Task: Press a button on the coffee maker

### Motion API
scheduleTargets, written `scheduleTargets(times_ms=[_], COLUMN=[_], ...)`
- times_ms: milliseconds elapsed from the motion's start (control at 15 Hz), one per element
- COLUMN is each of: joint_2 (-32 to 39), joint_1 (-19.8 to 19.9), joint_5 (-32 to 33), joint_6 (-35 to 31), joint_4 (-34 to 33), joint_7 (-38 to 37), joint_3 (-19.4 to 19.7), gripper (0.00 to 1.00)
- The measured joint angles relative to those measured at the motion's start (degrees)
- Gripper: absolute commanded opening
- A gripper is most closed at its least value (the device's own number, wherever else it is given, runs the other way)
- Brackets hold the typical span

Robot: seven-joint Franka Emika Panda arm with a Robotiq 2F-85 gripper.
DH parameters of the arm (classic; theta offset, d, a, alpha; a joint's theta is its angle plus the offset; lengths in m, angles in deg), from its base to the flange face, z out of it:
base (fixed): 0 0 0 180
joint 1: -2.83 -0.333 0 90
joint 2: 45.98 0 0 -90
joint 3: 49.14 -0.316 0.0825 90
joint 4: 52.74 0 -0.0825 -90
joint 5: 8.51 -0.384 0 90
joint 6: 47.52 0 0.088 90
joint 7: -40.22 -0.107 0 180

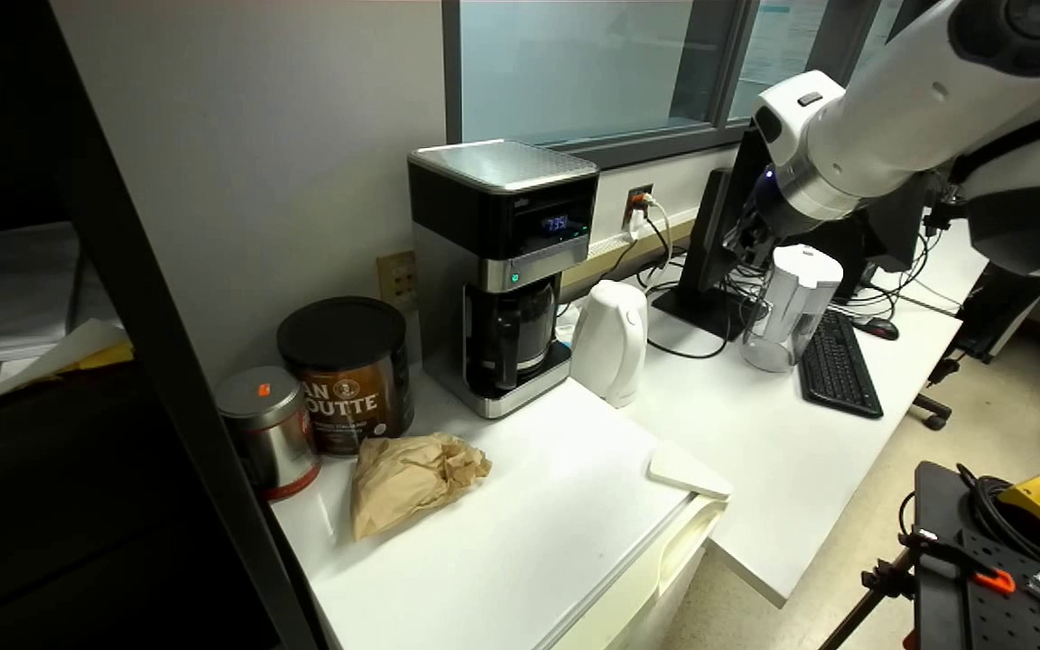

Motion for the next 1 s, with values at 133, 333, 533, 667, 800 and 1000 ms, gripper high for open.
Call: scheduleTargets(times_ms=[133, 333, 533, 667, 800, 1000], joint_2=[2.5, 5.9, 8.7, 10.3, 11.7, 13.8], joint_1=[-0.7, -2.3, -4.0, -4.8, -5.5, -6.2], joint_5=[3.7, 7.3, 9.3, 10.2, 11.0, 12.2], joint_6=[0.0, -0.2, -1.4, -2.6, -3.5, -3.8], joint_4=[-2.2, -5.2, -7.6, -8.9, -10.1, -12.0], joint_7=[-3.7, -7.7, -10.2, -11.1, -11.9, -13.3], joint_3=[0.2, 0.9, 1.6, 2.1, 2.4, 2.6], gripper=[0.00, 0.00, 0.00, 0.00, 0.00, 0.00])
